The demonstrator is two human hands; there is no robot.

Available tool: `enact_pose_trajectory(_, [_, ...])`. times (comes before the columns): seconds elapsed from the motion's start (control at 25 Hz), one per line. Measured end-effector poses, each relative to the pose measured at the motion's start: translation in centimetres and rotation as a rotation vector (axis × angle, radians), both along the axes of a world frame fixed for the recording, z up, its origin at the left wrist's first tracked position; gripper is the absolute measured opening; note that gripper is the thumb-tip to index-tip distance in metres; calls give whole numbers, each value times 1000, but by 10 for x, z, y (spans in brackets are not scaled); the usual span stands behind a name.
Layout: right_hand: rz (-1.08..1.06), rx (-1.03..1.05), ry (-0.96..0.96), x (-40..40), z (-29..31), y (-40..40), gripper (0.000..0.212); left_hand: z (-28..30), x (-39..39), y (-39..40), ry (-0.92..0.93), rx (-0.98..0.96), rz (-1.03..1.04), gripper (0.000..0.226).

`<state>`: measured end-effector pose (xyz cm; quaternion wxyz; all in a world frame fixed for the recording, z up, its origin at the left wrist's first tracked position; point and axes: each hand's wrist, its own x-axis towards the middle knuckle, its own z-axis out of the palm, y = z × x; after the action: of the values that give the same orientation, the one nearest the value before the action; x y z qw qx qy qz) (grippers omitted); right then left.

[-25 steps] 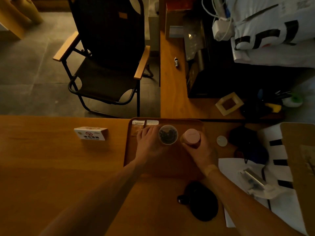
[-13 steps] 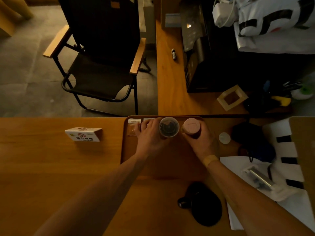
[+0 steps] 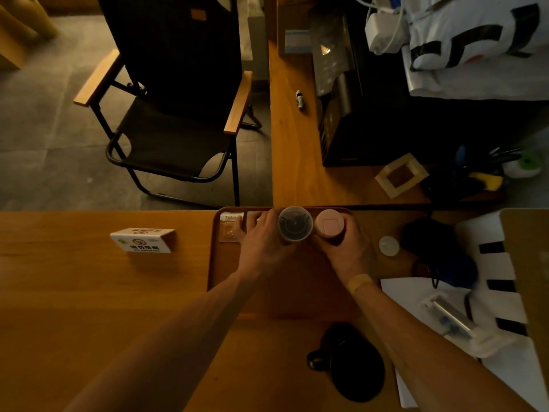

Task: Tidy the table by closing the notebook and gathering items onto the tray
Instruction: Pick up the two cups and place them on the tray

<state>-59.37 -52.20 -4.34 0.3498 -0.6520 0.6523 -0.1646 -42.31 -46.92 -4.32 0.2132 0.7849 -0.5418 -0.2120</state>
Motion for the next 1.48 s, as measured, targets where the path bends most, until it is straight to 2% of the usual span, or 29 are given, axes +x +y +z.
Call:
enact_pose_trajectory(0.72, [31,55,-9,-3,4,-8,68,-8,1,-3,0,83,0,70])
enact_pose_trajectory(0.96, [-7,131,95,-9,20,1,81,2,1,8,-44,147,24,86])
enact_pose_trajectory(1.04, [16,155,185,-13,33,10,74,12,-1,20,-50,215,51,86])
enact_pose_trajectory(1.12, [34,186,275,-15,50,17,57,27,-2,34,-25,296,103,86])
enact_pose_trajectory(1.24, [146,263,355,-13,73,28,37,47,-2,56,33,443,156,77])
enact_pose_trajectory(1.36, [363,258,424,-8,92,43,33,69,7,77,194,607,141,54])
enact_pose_trajectory(1.48, [574,270,507,5,102,63,35,92,20,103,369,657,170,34])
